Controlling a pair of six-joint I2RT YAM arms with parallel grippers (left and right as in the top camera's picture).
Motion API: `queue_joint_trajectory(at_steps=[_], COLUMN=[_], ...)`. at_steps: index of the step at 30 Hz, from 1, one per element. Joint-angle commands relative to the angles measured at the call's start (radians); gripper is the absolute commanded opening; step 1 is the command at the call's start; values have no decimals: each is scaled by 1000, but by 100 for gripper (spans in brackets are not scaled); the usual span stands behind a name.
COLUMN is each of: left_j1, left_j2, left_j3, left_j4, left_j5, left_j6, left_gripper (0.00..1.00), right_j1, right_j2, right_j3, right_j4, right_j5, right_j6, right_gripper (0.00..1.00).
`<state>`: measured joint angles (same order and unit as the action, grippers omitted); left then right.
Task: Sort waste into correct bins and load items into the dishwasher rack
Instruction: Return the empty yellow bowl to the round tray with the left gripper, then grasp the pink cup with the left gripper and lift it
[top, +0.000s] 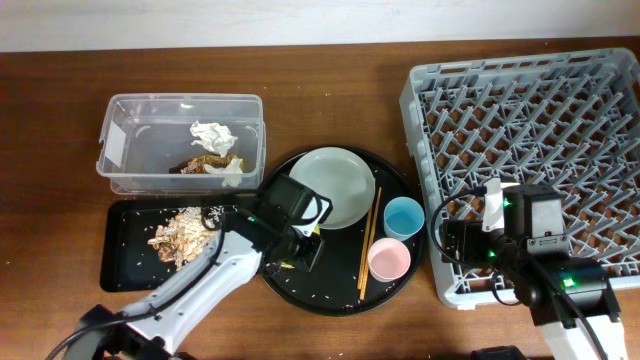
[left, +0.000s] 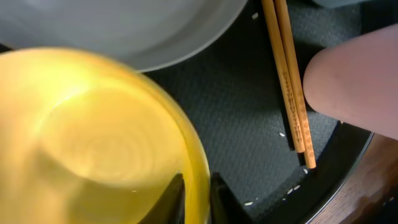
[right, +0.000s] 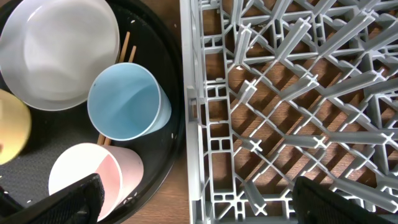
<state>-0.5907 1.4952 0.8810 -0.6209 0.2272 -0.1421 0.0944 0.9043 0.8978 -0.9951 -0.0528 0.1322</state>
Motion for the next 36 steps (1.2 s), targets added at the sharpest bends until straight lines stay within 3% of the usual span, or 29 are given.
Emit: queue_joint_trajectory(at_steps=[1, 3, 8, 11, 22, 23, 25, 26, 28, 32, 36], left_j1=[-5, -4, -7, -29, -240, -253, -259, -258, -254, -206, -76], left_j2=[8, 2, -10, 0, 204, 229, 258, 264, 264, 248, 169], left_j3=[27, 80, 250, 257, 257, 257, 257, 257, 257, 283, 314], left_j4=[0, -37, -76, 7, 56, 55, 56, 56, 56, -12, -118], left_j5=[-7, -7, 24, 96, 98, 93, 87, 84, 80, 81, 152], left_j6=[-3, -3, -3, -4, -30, -30, -30, -30, -30, -30, -29], left_gripper=[36, 40, 40, 40, 40, 39, 24, 11, 0, 0, 0], right_j1=[-3, -3, -3, -3, -3, -3, -3, -3, -3, -3, -3], right_j2=[1, 1, 1, 1, 1, 1, 1, 1, 1, 1, 1], right_j3=[17, 17, 17, 17, 17, 17, 17, 17, 17, 17, 17], right_j4=[0, -1, -8, -8, -13, -13, -17, -20, -26, -37, -37], right_j5=[1, 1, 2, 2, 1, 2, 1, 2, 2, 2, 26], right_j6=[7, 7, 8, 8, 8, 8, 7, 7, 7, 7, 8], right_gripper=[98, 98, 98, 98, 98, 98, 98, 98, 98, 98, 98])
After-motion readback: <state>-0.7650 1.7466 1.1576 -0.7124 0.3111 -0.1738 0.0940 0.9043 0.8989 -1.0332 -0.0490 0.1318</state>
